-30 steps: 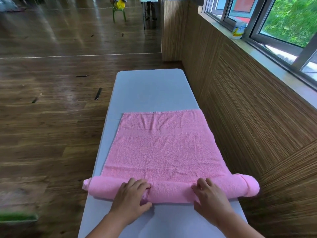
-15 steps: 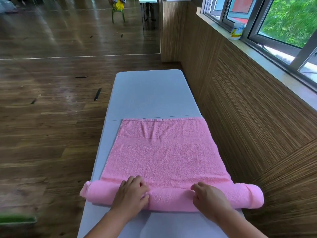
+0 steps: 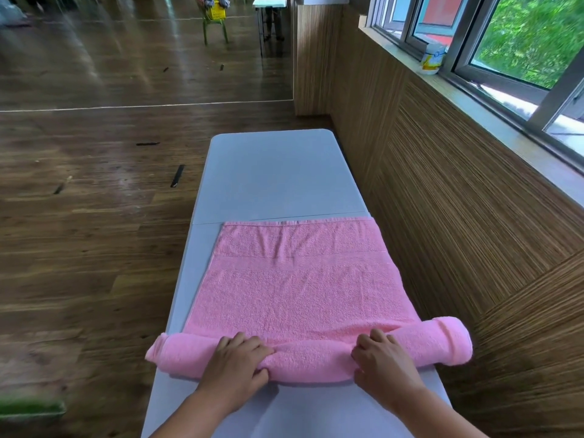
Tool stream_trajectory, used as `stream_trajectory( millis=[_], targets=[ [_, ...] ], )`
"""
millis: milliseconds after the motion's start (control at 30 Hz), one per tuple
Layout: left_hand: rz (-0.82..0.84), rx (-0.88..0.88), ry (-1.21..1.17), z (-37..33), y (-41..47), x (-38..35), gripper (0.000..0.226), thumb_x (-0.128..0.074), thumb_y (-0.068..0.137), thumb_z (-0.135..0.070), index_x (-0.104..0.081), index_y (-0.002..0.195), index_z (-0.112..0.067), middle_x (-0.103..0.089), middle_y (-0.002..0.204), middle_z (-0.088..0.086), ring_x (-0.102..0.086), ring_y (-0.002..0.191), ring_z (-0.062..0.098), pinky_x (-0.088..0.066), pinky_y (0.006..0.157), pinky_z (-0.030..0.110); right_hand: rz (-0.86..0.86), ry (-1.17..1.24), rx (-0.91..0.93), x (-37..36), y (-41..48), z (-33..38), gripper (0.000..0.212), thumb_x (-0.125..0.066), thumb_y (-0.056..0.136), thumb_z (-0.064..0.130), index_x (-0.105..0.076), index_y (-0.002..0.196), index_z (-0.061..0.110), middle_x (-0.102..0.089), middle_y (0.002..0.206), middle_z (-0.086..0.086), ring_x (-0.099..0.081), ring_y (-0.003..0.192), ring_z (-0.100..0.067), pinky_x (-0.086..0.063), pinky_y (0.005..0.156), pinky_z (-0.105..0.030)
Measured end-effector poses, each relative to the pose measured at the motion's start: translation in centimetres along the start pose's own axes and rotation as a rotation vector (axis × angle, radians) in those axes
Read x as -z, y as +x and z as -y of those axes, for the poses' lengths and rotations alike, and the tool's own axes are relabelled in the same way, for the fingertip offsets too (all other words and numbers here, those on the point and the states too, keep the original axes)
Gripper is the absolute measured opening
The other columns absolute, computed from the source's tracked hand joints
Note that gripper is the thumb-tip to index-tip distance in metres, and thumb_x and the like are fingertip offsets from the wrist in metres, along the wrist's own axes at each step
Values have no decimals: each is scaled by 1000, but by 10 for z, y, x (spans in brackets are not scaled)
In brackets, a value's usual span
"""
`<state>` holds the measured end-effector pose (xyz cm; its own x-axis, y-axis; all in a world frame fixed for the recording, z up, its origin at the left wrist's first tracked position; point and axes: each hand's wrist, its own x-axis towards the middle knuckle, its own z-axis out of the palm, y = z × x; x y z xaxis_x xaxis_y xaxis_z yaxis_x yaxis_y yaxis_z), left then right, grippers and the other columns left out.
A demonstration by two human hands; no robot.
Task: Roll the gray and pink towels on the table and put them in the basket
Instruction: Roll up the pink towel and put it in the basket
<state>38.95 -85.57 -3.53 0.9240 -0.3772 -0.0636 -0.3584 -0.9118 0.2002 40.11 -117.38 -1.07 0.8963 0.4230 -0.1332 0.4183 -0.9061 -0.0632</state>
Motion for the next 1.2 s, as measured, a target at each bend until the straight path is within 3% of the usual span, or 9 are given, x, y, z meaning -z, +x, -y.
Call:
stream_trajectory(
  millis=[200, 267, 367, 433, 533, 633, 867, 1067, 1200],
  targets=[
    [-37, 7, 2, -7, -6, -5, 11, -56, 68, -44, -50, 75, -37, -53, 73, -19, -56, 67, 6, -31, 56, 25, 109, 100, -20, 17, 4, -2, 23, -52, 89, 35, -69, 84, 21, -54, 91, 5, -44, 86, -15, -39, 70, -29],
    [-69, 37, -24, -6, -4, -7, 13, -57, 73, -44, -48, 81, -39, -53, 79, -20, -57, 70, 4, -34, 59, 26, 91, 150, -71, 14, 7, -4, 22, -46, 95, 32, -65, 92, 21, -48, 95, 6, -47, 88, -14, -42, 69, -29],
    [-136, 79, -12, -2, 2, -2, 15, -61, 80, -46, -51, 88, -39, -50, 92, -20, -50, 83, 6, -40, 69, 26, 27, 148, -135, 2, 7, -7, 7, -59, 89, 19, -57, 93, 25, -50, 92, 8, -51, 74, -15, -48, 55, -33],
    [-176, 50, 18, -3, 4, 0, 10, -58, 83, -45, -56, 82, -36, -50, 91, -18, -50, 85, 11, -42, 71, 28, 2, 128, -100, -13, 4, -12, 22, -69, 74, 11, -56, 86, 24, -52, 87, 7, -48, 70, -17, -43, 45, -32],
    [-145, 13, -19, -4, 0, -2, 24, -52, 88, -58, -64, 86, -37, -51, 94, -21, -51, 90, 10, -41, 73, 29, 7, 73, -9, -16, -1, -14, 23, -69, 66, 22, -60, 86, 26, -56, 94, 8, -48, 83, -19, -49, 59, -34],
    [-31, 14, -12, 2, -5, -4, 53, -59, 69, -77, -62, 108, -43, -57, 112, -22, -53, 101, 7, -46, 82, 30, -26, 63, -22, -9, -3, -13, 42, -72, 54, 32, -64, 95, 27, -60, 96, 10, -54, 85, -19, -50, 63, -32],
    [38, 21, -1, 1, -4, 5, 48, -60, 61, -51, -60, 109, -47, -58, 96, -29, -54, 83, 4, -42, 67, 22, 20, -3, 0, -4, 11, -17, 27, -77, 44, 37, -63, 67, 30, -55, 61, 17, -49, 68, -13, -34, 55, -25],
    [58, 41, 0, -6, 1, 9, 33, -39, 83, -47, -65, 97, -33, -50, 99, -15, -46, 97, 13, -36, 79, 35, 134, 133, -37, 3, 12, -20, 27, -48, 84, 29, -72, 93, 21, -66, 91, 3, -52, 92, -19, -42, 68, -32],
    [-49, 98, 34, -4, 7, 9, 15, -52, 80, -45, -56, 93, -38, -48, 91, -15, -48, 86, 13, -41, 70, 31, 1, 230, -125, -7, 12, -27, 13, -66, 81, 15, -62, 85, 26, -53, 85, 6, -57, 67, -21, -46, 49, -40]
  ],
)
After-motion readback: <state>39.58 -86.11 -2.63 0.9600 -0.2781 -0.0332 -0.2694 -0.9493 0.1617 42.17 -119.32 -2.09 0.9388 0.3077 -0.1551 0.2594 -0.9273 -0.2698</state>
